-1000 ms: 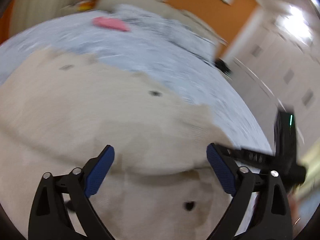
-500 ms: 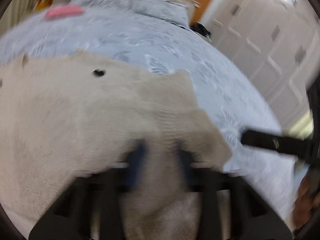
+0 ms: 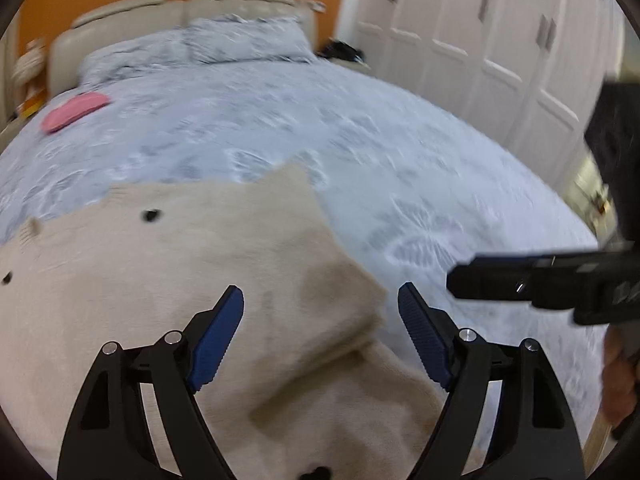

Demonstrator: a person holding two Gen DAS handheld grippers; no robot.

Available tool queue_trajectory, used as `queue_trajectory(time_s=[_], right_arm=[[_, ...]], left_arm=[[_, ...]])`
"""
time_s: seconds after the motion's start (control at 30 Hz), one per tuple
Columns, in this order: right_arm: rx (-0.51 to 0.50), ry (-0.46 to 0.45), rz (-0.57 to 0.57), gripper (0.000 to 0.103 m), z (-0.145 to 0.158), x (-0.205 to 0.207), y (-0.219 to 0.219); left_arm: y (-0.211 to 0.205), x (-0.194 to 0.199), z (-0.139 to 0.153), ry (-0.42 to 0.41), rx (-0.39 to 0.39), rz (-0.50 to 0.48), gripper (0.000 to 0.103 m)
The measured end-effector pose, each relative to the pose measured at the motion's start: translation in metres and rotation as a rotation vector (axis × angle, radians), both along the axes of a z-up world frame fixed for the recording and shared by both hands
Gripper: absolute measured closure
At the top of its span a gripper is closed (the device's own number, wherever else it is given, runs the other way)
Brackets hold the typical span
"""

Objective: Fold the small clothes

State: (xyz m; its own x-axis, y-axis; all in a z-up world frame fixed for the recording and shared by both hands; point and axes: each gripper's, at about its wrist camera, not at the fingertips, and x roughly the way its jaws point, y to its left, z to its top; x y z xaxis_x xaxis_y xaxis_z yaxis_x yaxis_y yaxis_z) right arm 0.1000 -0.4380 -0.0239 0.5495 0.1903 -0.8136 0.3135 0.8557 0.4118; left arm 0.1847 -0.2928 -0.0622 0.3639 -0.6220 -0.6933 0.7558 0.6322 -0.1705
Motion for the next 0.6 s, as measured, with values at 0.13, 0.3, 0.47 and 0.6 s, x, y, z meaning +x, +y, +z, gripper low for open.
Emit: queue_trajectory(time_s=[0.13, 0.3, 0.47, 0.6], right_arm=[[-0.017, 0.001, -0.003, 0.055, 0.003, -0.004, -0.005], [-0.035, -0.006, 0.015, 0.055, 0.003, 0.0, 0.003], [-0.066, -0.038, 0.189, 0.054, 0.004, 0.037, 0.063], [-0.077, -0.093, 0.424, 0.046, -0.002, 0.093, 0.149]], left_arm=[[-0.006, 0.021, -0.018, 0.142, -0.027, -0.015, 0.085], [0.047, 0.052, 0.006, 0.226, -0.278, 0.146, 0.098], [0.173, 0.071, 0.072, 0.193, -0.547, 0.389, 0.098], [0.256, 0.068, 0.136, 0.05, -0.622, 0.508, 0.098]])
